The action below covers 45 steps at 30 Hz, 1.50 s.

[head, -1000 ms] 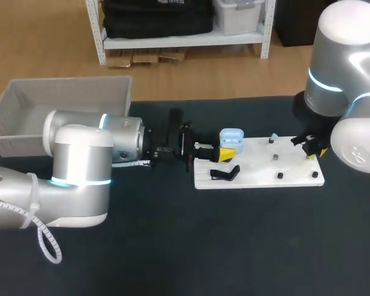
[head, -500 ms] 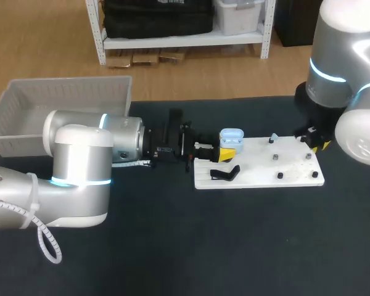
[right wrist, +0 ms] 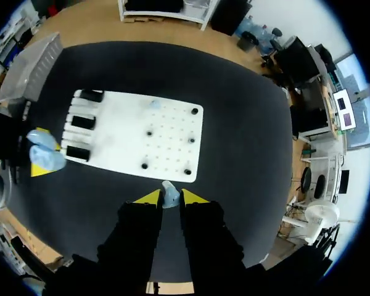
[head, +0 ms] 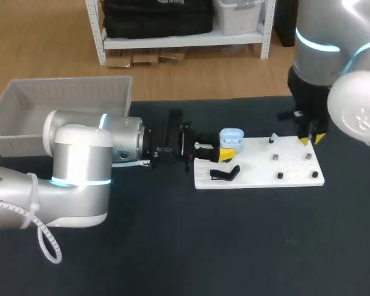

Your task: Pick up each earbud case from the left stands, insert the matching earbuds, close the lid, and place the case in the box.

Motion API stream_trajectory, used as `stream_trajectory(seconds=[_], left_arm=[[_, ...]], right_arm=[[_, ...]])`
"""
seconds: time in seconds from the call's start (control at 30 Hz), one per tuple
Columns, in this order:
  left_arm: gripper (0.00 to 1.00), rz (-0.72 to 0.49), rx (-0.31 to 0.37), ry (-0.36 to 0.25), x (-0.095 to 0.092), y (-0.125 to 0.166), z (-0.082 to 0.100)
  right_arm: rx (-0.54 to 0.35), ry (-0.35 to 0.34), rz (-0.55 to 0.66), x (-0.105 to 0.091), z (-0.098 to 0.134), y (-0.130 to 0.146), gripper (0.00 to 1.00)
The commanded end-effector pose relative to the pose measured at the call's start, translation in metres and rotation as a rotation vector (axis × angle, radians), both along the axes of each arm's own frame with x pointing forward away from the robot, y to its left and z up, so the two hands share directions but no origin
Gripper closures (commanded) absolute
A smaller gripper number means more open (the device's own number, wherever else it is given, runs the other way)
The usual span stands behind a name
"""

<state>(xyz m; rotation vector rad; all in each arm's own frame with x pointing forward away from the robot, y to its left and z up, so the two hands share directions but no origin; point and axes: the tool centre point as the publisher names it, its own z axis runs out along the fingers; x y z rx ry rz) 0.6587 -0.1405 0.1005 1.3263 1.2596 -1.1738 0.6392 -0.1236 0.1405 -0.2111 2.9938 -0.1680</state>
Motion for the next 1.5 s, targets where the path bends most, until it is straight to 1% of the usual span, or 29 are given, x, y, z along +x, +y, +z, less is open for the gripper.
stream_trajectory(seconds=[0.03, 0.1, 0.27, 0.73, 0.8, 0.83, 0.9, 1.0, 1.03, 1.07, 1.1, 1.13, 1.2, 1.3, 1.33, 1.4, 1.5], left_arm=[[1.0, -0.002, -0.001, 0.001, 0.001, -0.001, -0.001], [1.0, -0.002, -0.001, 0.001, 0.001, -0.001, -0.001], [1.0, -0.002, -0.001, 0.001, 0.001, -0.001, -0.001], [1.0, -0.002, -0.001, 0.001, 0.001, -0.001, -0.001], [1.0, -0.002, -0.001, 0.001, 0.001, -0.001, -0.001], [1.0, -0.002, -0.001, 0.001, 0.001, -0.001, -0.001], [1.0, -0.002, -0.001, 0.001, 0.001, -0.001, -0.001], [1.0, -0.002, -0.001, 0.001, 0.001, -0.001, -0.001], [1.0, -0.002, -0.001, 0.001, 0.001, -0.001, -0.001], [1.0, -0.002, -0.001, 0.001, 0.001, -0.001, -0.001], [1.0, -0.002, -0.001, 0.001, 0.001, -0.001, -0.001], [1.0, -0.002, -0.001, 0.001, 0.001, -0.001, -0.001], [1.0, -0.002, -0.001, 0.001, 0.001, -0.001, -0.001], [1.0, -0.002, -0.001, 0.001, 0.001, -0.001, -0.001], [1.0, -0.002, -0.001, 0.001, 0.001, -0.001, -0.001], [1.0, -0.002, -0.001, 0.001, 0.001, -0.001, -0.001], [1.0, -0.002, -0.001, 0.001, 0.001, -0.001, -0.001]], right_arm=[[0.012, -0.007, -0.013, -0.016, 0.027, 0.017, 1.0], [0.023, -0.019, -0.008, -0.022, 0.031, 0.028, 1.0], [0.045, -0.022, 0.025, -0.038, 0.032, 0.052, 1.0], [0.045, -0.022, 0.025, -0.038, 0.032, 0.052, 1.0], [0.099, -0.013, -0.018, -0.041, 0.037, 0.064, 1.0], [0.103, -0.035, -0.03, -0.041, 0.038, 0.07, 1.0], [0.116, -0.045, -0.099, -0.038, 0.041, 0.082, 1.0], [0.11, -0.007, -0.226, -0.033, 0.037, 0.099, 1.0], [0.119, 0.001, -0.265, -0.031, 0.036, 0.105, 1.0], [0.145, 0.012, -0.309, -0.03, 0.035, 0.111, 1.0], [0.147, 0.017, -0.345, -0.028, 0.034, 0.116, 1.0], [0.124, 0.009, -0.371, -0.025, 0.032, 0.12, 1.0], [0.123, 0.039, -0.435, -0.024, 0.029, 0.124, 1.0], [0.062, -0.019, -0.499, -0.018, 0.029, 0.124, 1.0], [0.059, -0.02, -0.523, -0.016, 0.03, 0.125, 1.0], [0.069, -0.03, -0.554, -0.013, 0.031, 0.126, 1.0], [0.097, -0.011, -0.575, -0.012, 0.034, 0.126, 1.0]])
